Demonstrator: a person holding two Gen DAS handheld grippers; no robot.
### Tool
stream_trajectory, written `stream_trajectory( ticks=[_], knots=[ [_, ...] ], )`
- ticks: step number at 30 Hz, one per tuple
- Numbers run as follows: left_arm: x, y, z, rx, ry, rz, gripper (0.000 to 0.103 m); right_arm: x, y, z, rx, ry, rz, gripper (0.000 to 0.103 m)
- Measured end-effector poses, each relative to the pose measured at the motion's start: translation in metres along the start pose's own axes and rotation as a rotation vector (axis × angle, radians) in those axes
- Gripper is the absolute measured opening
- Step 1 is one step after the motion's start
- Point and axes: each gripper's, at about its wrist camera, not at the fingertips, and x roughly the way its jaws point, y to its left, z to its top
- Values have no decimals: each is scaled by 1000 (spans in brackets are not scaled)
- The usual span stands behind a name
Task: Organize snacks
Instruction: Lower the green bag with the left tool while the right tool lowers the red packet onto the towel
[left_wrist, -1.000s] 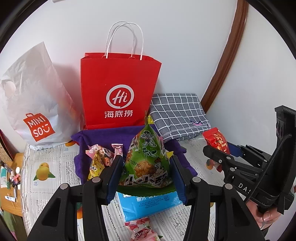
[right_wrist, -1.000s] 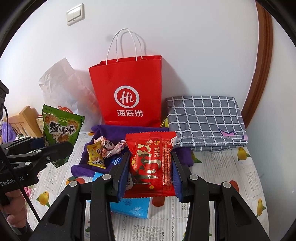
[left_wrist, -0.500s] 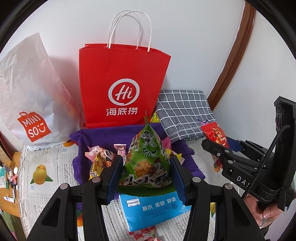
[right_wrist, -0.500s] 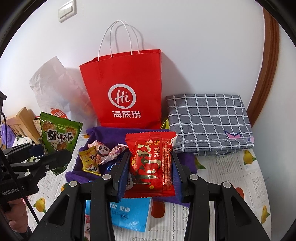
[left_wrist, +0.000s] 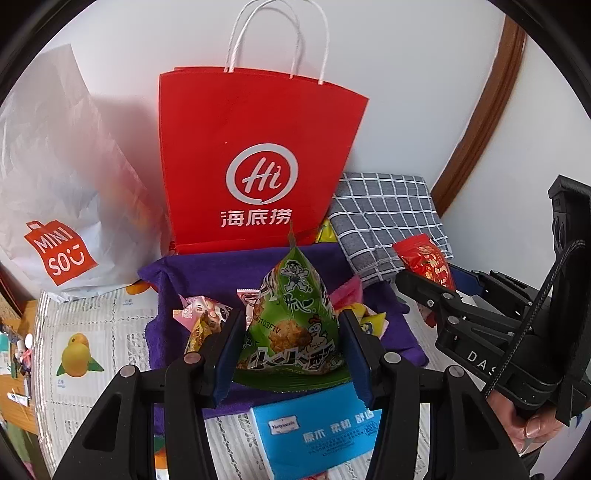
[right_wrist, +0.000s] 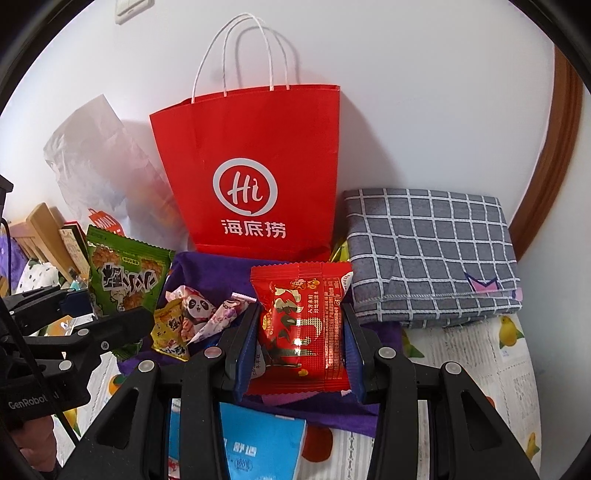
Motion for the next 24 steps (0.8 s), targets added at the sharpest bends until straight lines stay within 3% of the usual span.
stream_trajectory(
  ticks=[12, 20, 24],
  knots=[
    [24, 26, 7, -44, 25, 8, 49, 36, -17, 7, 33, 36, 43, 42],
    [48, 36, 2, -62, 75, 14, 49, 78, -47, 2, 98, 162, 84, 42],
    [53, 39, 1, -64, 88, 22, 49, 98, -54, -4, 99, 227, 62, 42]
  ],
)
